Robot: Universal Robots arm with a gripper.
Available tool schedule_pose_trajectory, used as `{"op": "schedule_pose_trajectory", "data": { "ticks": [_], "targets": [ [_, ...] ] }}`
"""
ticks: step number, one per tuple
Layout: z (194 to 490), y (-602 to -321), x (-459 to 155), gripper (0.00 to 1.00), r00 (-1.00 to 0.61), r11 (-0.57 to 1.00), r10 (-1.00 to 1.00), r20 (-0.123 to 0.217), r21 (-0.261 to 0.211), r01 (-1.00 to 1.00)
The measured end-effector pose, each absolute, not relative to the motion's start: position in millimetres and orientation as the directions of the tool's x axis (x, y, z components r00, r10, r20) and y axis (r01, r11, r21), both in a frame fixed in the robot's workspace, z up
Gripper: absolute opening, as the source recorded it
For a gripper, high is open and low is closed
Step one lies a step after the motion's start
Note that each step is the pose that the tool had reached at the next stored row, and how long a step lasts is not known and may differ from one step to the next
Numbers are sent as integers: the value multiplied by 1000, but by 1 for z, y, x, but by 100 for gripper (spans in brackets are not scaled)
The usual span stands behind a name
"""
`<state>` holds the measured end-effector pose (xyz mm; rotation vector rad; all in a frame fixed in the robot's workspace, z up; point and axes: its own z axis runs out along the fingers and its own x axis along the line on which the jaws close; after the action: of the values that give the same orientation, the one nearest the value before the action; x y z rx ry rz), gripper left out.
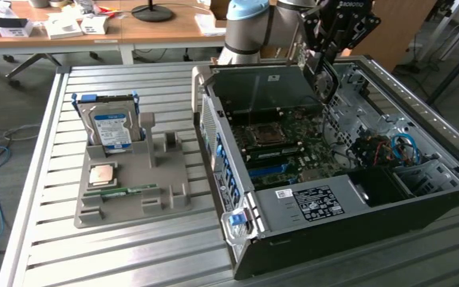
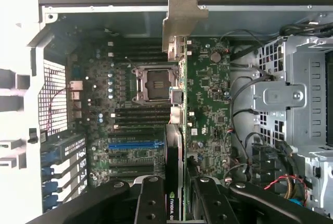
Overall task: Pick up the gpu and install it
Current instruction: 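Pick up the gpu and move the gpu toward the slot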
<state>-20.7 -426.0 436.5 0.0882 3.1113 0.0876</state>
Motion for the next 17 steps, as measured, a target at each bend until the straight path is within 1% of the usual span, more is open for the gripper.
{"op": "schedule_pose_trajectory", "data": {
  "ticks": [17],
  "targets": [
    [437,-426,-4,26,-998,997,57,-26,57,56]
  ]
}}
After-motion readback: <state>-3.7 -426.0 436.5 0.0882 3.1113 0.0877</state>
